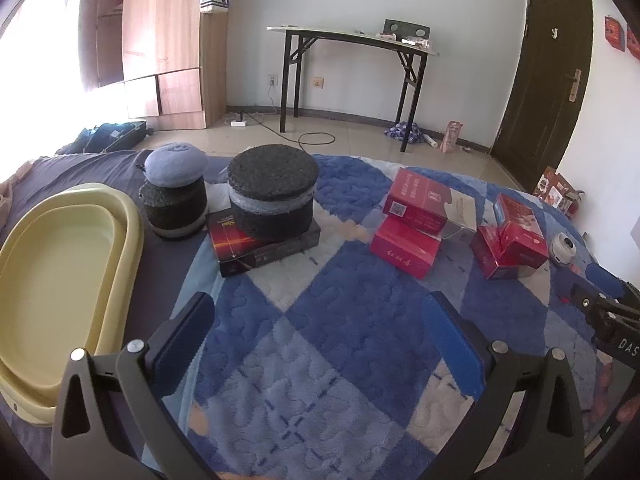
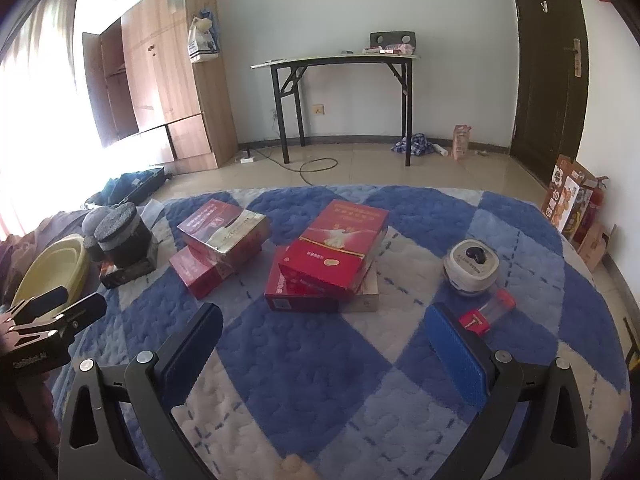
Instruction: Organize rigid objects
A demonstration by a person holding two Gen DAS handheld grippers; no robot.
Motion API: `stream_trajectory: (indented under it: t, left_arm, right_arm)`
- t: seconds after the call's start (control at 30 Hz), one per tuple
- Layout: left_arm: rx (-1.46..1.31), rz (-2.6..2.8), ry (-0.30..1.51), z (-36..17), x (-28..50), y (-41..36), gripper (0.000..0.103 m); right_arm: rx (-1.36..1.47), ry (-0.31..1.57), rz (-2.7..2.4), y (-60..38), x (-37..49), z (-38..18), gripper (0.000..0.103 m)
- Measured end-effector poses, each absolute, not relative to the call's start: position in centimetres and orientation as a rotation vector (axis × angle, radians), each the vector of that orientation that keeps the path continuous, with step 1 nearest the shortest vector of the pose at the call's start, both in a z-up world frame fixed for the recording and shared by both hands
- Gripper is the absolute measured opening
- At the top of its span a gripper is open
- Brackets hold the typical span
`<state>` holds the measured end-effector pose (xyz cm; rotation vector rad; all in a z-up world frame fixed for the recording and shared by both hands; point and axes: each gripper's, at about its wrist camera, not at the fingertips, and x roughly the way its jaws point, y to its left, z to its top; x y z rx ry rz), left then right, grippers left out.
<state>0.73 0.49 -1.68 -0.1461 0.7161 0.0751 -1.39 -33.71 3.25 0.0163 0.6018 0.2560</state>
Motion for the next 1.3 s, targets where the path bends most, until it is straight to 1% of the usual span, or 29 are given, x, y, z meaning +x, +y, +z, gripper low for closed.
stream_trajectory:
  t: [0.7,0.97,1.03,1.13,1.2,1.3]
  left_arm:
    - [-0.154,0.069,0.709,-1.4,0.8,0.8,0.103]
    - [-0.218,0.103,0.713,-0.9,0.6,2.2,0.103]
    - [-0.251,0.112,0.7,0.5,0.1,3.2,0.103]
    - [-0.239,0.126,0.625,4.2,-0.8,4.3,0.103]
    - [-0.213,0.149,0.598,6.7,0.0,4.7,0.103]
    - [-0.187,0.105,0.555,9.7,2.5,5.3,0.103]
  right_arm:
    - [0.008,0.609,0.258,-33.1,-1.2,2.7,0.103]
    - [0.03,0.604,0.229,-33.5,-1.0,2.6,0.103]
    - [0.054,0.591,0.205,-34.0,-0.9,2.4,0.103]
    - [0.119,0.575,0.164,-35.3,-0.9,2.4,0.103]
    - [0.138,0.52,0.132,-36.3,-1.4,2.8,0.103]
    - [0.173,0.489,0.065,-38.2,-1.9,3.1,0.103]
